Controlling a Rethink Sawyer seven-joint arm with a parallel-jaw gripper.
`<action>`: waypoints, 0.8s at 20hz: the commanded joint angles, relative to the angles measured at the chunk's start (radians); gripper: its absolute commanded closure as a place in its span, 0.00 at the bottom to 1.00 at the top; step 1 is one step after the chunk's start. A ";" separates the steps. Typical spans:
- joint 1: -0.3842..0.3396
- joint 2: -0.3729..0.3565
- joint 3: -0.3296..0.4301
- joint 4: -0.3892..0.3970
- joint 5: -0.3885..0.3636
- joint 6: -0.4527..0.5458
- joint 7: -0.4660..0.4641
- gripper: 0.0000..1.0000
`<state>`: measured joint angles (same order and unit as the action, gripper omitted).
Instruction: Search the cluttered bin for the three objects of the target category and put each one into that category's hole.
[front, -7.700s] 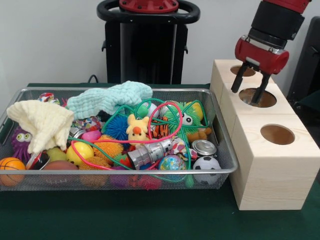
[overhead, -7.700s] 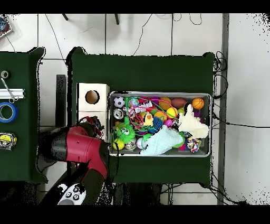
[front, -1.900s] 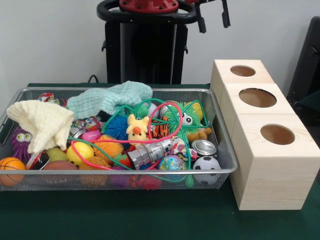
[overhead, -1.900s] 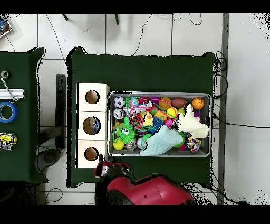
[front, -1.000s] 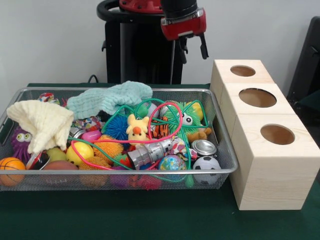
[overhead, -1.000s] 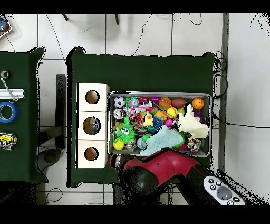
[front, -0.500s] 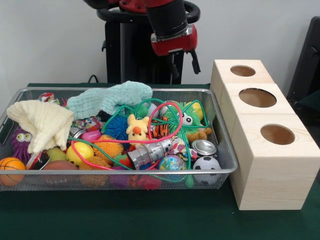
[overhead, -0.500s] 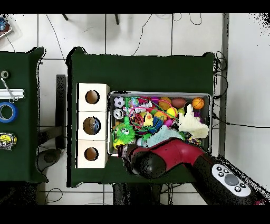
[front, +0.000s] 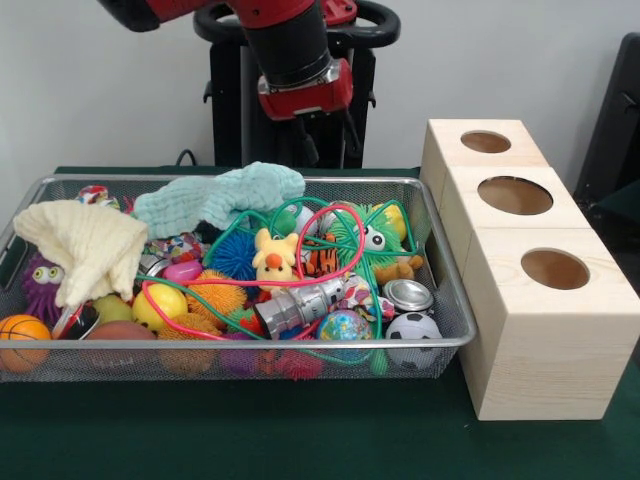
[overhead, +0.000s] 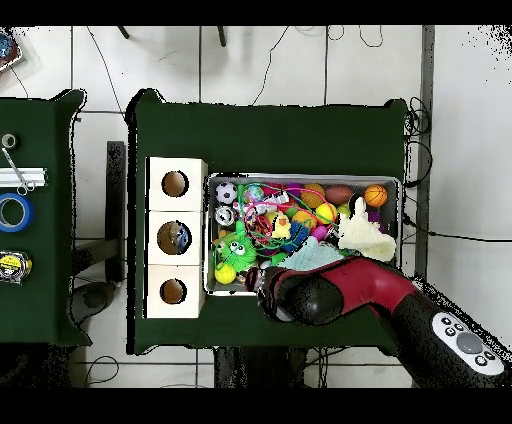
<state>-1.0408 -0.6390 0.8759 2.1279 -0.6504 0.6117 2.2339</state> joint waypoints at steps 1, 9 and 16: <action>-0.049 0.023 0.085 -0.136 -0.028 0.158 -0.409 0.00; -0.079 -0.018 0.122 -0.102 -0.038 0.136 -0.407 0.00; -0.065 -0.053 0.128 -0.081 -0.056 0.112 -0.375 0.00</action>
<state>-1.1064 -0.6538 0.9455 2.1186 -0.6541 0.6675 2.1399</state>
